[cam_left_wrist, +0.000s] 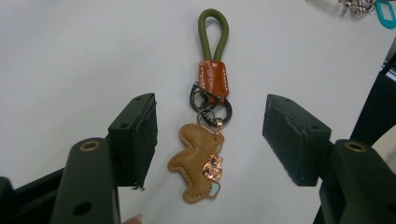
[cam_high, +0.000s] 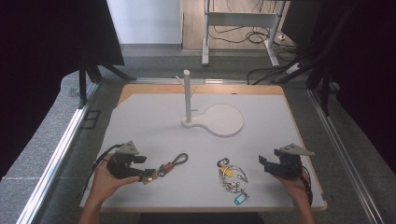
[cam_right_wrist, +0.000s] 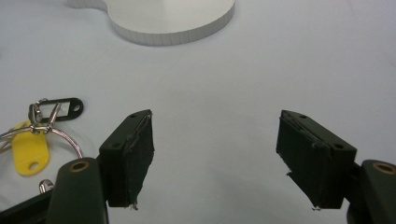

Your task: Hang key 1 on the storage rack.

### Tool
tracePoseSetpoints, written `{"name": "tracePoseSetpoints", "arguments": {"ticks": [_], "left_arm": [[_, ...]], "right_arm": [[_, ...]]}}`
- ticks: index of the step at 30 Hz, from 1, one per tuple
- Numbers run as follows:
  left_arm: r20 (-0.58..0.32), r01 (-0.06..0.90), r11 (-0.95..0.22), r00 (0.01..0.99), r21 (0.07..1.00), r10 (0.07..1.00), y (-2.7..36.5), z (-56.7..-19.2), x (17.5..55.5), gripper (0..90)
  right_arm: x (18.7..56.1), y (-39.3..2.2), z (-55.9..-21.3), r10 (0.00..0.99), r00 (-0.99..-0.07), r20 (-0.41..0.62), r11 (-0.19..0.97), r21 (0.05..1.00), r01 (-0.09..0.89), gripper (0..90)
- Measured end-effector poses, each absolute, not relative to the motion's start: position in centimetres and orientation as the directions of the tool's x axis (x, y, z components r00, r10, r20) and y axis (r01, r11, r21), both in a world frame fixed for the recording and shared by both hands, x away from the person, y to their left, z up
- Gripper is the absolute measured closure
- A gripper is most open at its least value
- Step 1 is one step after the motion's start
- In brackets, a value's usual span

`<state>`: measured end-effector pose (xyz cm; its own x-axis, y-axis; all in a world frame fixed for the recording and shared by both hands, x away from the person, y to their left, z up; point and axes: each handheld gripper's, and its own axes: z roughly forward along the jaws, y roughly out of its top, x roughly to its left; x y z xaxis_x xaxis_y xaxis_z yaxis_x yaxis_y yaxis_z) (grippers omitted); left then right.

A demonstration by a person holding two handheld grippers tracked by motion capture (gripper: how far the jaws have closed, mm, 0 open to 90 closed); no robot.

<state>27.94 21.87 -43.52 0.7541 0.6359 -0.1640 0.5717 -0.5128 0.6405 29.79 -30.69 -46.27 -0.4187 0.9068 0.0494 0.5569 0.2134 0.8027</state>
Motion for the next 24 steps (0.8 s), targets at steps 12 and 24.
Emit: {"name": "tracePoseSetpoints", "arguments": {"ticks": [12, 24], "left_arm": [[-0.162, 0.569, -0.517, 0.757, 0.639, 0.633, 21.88, -43.56, 27.97, 36.4], [-0.177, 0.572, -0.502, 0.755, 0.649, 0.631, 21.91, -43.25, 27.95, 36.4]], "right_arm": [[29.39, -30.90, -46.71, 0.900, -0.433, 0.052, 0.230, 0.787, 0.572, 29.7], [29.52, -30.65, -46.57, 0.886, -0.458, 0.065, 0.237, 0.788, 0.569, 30.7]]}}
